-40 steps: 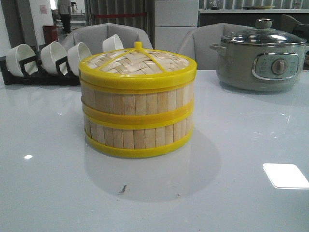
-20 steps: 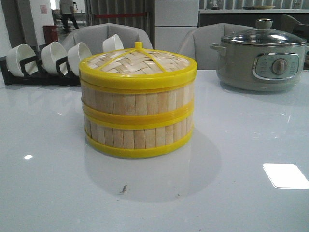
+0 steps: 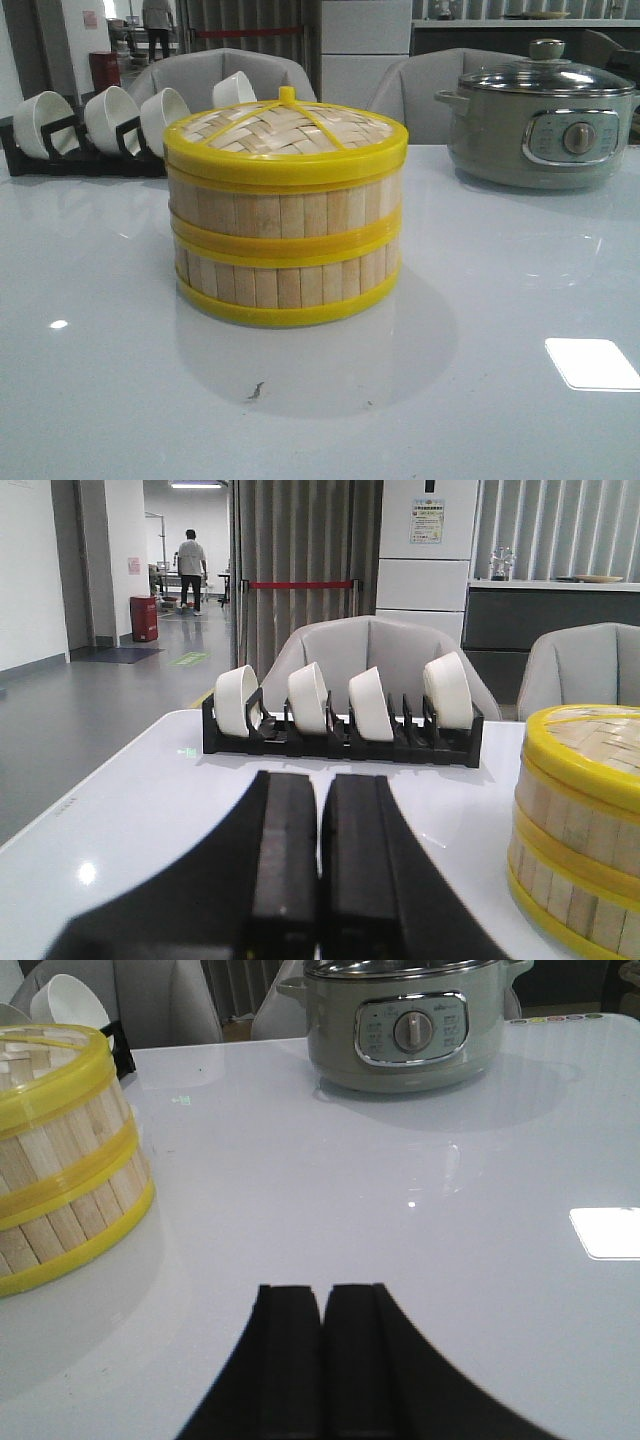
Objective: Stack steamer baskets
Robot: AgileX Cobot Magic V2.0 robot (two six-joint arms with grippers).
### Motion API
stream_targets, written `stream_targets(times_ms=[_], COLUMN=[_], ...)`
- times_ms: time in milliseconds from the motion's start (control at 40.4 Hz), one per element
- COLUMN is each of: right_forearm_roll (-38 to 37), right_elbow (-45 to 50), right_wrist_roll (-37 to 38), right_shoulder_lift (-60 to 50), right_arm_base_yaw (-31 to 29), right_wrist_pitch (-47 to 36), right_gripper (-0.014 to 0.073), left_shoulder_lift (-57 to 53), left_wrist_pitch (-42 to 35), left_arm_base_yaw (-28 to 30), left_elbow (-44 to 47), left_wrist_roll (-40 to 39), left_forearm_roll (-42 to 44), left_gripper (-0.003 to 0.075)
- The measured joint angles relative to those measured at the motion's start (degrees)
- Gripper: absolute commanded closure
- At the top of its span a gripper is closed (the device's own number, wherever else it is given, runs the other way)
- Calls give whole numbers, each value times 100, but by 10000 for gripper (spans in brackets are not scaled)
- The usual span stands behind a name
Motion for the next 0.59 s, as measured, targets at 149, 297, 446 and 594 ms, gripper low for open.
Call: stream_targets(times_ms=[149,297,446,594], right_forearm_roll=[-98,-98,-98,178], right_elbow=[0,0,0,0], right_wrist_roll=[0,0,-12,-367], right_shoulder_lift=[0,0,0,0], right_arm_base_yaw=[0,0,0,0], right_wrist_pitch=[0,-48,-274,-439], right_gripper=[526,526,526,526], left_shoulder_lift=[0,0,0,0], left_wrist_pitch=[0,0,0,0], left_arm_base_yaw=[0,0,0,0], left_elbow=[0,0,0,0], left_wrist_roll=[0,0,5,5], left_forearm_roll=[0,0,0,0], left_gripper=[625,625,625,625])
